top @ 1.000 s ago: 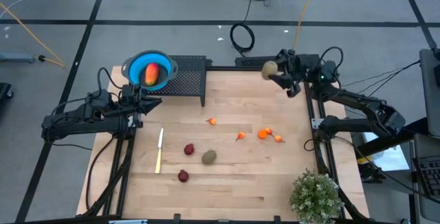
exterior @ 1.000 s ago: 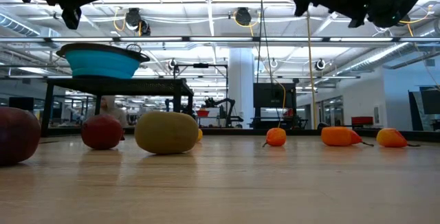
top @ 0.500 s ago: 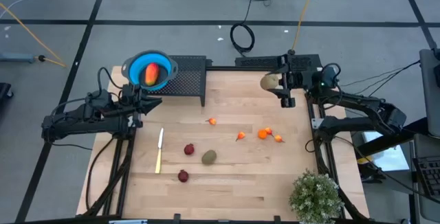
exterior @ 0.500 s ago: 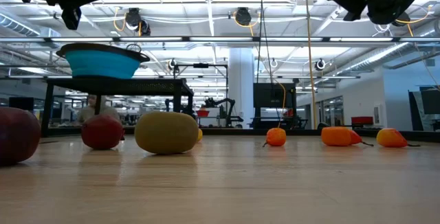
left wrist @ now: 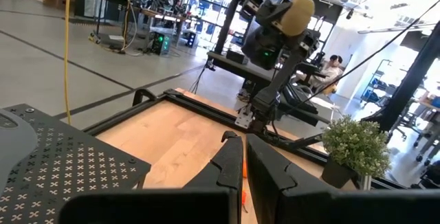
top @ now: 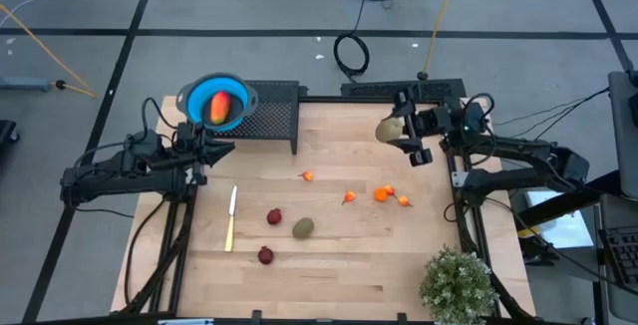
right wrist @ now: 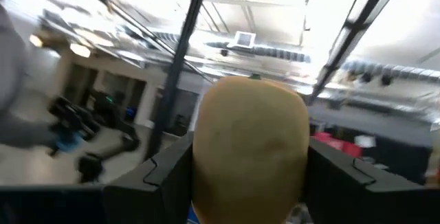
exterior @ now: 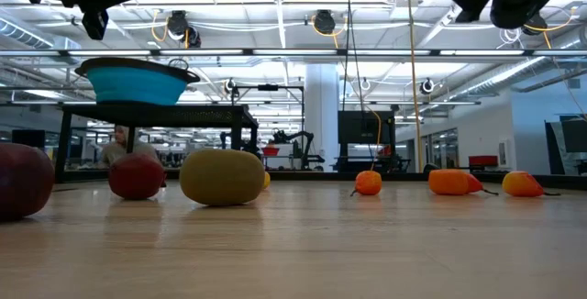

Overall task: Pick & Place Fruit
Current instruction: Put the kiwi into the blue strainer bowl on the shelf

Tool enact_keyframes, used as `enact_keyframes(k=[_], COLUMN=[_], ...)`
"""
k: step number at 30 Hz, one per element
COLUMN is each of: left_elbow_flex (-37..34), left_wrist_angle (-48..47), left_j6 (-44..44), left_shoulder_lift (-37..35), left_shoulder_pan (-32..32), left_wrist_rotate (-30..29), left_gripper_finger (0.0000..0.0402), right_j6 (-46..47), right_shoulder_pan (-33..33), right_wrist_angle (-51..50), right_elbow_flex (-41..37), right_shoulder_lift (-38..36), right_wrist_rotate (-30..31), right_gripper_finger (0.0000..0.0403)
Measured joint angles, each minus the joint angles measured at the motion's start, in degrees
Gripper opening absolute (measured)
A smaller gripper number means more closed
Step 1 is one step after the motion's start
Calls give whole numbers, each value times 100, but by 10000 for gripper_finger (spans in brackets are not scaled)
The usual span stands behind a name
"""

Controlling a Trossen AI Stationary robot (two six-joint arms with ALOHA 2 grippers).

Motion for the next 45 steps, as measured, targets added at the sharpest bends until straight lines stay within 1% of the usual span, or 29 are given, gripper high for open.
enact_keyframes(k=[7,15,20,25,28,31,38,41,45], left_elbow_flex=[0,0,0,0,0,0,0,0,0], left_wrist_angle=[0,0,0,-2,-4,-4,-1,2,2], left_j6=[2,-22,-39,-50,-61,-93,-192,-336,-596], left_shoulder_lift=[0,0,0,3,11,17,17,17,17], left_shoulder_pan=[1,2,6,4,4,4,4,4,4], left_wrist_rotate=[0,0,35,138,136,137,136,82,-159], left_gripper_finger=[17,17,17,17,17,17,17,17,17], right_j6=[1104,2482,3099,3232,3207,3172,2732,2689,2131], right_shoulder_pan=[371,568,579,579,587,587,589,587,590], right_wrist_angle=[515,1611,1668,1651,1179,225,-1859,-2412,-2983], right_elbow_flex=[0,0,0,0,2,2,2,2,2], right_shoulder_lift=[0,0,-27,-33,-41,-33,-33,-33,-33], right_wrist_rotate=[-2,-18,-20,92,664,1100,2149,2504,3031], right_gripper_finger=[210,210,210,210,210,210,210,210,210])
